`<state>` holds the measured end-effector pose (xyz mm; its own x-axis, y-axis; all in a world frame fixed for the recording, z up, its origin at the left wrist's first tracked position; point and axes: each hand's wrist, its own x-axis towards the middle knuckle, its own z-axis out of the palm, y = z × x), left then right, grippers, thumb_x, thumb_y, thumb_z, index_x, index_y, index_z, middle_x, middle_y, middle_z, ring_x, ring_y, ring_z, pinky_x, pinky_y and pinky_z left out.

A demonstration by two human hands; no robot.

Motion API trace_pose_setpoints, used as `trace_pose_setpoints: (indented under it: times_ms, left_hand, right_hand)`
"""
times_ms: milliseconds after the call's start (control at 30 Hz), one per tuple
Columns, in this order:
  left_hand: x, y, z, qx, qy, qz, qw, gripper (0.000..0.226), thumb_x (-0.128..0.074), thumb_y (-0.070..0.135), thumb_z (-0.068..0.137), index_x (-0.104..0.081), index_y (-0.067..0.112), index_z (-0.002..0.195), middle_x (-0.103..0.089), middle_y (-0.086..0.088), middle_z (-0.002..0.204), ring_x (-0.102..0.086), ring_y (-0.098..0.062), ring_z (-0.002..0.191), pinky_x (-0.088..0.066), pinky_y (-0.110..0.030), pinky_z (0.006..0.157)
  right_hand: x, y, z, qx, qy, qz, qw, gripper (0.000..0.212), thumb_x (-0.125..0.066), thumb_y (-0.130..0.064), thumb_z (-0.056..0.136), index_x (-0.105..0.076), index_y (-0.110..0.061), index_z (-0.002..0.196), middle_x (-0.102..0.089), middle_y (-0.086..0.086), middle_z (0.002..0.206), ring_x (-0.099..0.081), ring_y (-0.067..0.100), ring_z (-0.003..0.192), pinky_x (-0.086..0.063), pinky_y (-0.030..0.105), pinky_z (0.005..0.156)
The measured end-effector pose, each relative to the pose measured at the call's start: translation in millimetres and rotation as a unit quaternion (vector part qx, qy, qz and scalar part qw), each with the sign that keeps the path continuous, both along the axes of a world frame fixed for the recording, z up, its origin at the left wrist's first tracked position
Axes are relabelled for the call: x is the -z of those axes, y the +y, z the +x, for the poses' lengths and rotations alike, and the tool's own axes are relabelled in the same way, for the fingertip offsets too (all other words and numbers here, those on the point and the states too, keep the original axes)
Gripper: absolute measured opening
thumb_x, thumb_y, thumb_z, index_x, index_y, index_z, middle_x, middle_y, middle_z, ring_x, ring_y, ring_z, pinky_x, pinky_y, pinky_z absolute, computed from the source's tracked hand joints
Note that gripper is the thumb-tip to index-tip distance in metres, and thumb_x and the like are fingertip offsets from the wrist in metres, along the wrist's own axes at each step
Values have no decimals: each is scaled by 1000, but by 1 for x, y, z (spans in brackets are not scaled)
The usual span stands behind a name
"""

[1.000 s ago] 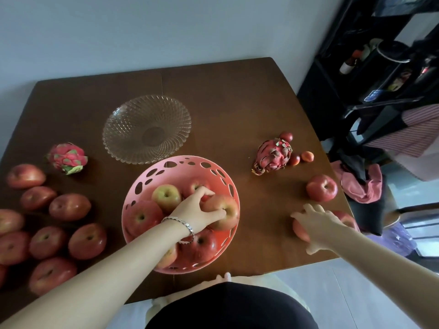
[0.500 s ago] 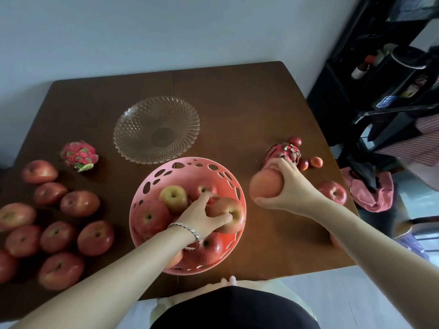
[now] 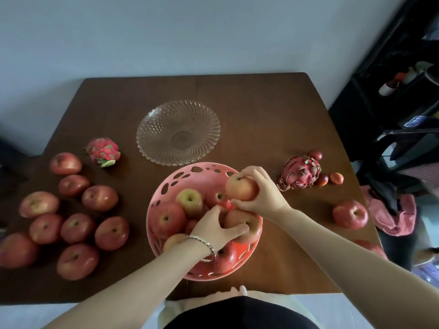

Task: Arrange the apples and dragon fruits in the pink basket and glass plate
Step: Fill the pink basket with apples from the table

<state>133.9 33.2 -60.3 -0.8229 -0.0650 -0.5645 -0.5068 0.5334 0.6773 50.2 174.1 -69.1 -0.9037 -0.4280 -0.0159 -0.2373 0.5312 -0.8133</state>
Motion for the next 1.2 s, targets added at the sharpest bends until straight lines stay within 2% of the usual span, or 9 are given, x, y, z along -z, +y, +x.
trace_pose_setpoints:
  times_ms: [233, 333, 467, 600, 733, 833, 933, 1100, 1200]
  left_hand:
    - [-6, -10, -10, -26, -23, 72, 997, 58, -72, 46, 70, -47, 24, 117, -59, 4, 109, -57, -13, 101, -46, -30, 91]
    - [-14, -21, -26, -78, 43, 107, 990, 52, -70, 30, 76, -45, 28, 122, -55, 3, 117, -54, -12, 102, -41, -14, 77]
    - [-12, -20, -40, 15, 125, 81, 989, 77, -68, 8, 70, -34, 33, 134, -42, 4, 133, -58, -9, 97, -43, -1, 71]
    - [-4, -10, -48, 40, 197, 35, 979, 86, -85, 24, 59, -38, 26, 131, -44, 9, 128, -44, -5, 114, -34, -11, 93]
    - [-4, -12, -54, 31, 210, -1, 977, 78, -84, 21, 59, -45, 23, 127, -47, 7, 126, -45, -7, 113, -26, 5, 83]
    - [-7, -26, -58, -7, 162, -16, 987, 77, -82, 33, 58, -42, 33, 124, -47, 13, 119, -48, -8, 108, -36, -14, 92]
    - [-16, -35, -68, -21, 99, -51, 994, 59, -76, 39, 66, -41, 31, 113, -49, 8, 109, -51, -16, 98, -36, -27, 82]
    - [-23, -22, -90, 157, 20, -175, 972, 53, -63, 54, 69, -48, 32, 115, -58, 4, 111, -54, -20, 91, -42, -31, 74]
    - [-17, -5, -97, 250, 8, -248, 936, 66, -61, 64, 67, -45, 35, 125, -46, 1, 133, -50, -27, 112, -41, -35, 77]
  right_hand:
    - [5, 1, -2, -1, 18, -1, 1000, 55, -88, -24, 58, -58, -22, 104, -49, -30, 104, -45, -19, 99, -32, -2, 84]
    - [2, 0, 0, 43, -14, -20, 999, 52, -87, -23, 59, -59, -22, 102, -53, -30, 98, -53, -4, 96, -40, 12, 86]
    - [-9, -9, 6, 127, -129, -72, 981, 44, -80, -38, 68, -53, -29, 102, -60, -13, 93, -57, 15, 92, -45, 24, 80]
    - [-9, -18, 13, 141, -152, -27, 978, 36, -58, -49, 84, -53, -27, 112, -60, 3, 108, -56, 17, 93, -41, 26, 80]
    - [-5, -15, 23, 126, -161, 15, 979, 50, -50, -53, 87, -49, -20, 125, -59, 5, 116, -55, 18, 105, -39, 24, 85]
    - [-6, -10, 42, 64, -145, 47, 986, 54, -63, -47, 81, -49, -22, 126, -58, -5, 112, -45, 9, 113, -36, 19, 91]
    - [-7, -4, 54, 1, -99, 99, 990, 52, -71, -44, 75, -53, -24, 119, -44, -11, 105, -34, 4, 106, -36, 21, 97]
    - [-10, 2, 55, 27, -82, 77, 993, 69, -79, -43, 66, -46, -21, 123, -41, -10, 108, -43, 5, 97, -37, 15, 82]
    - [-11, 5, 58, 50, -83, 67, 993, 80, -82, -43, 62, -41, -21, 127, -41, -10, 109, -43, 7, 102, -37, 16, 84]
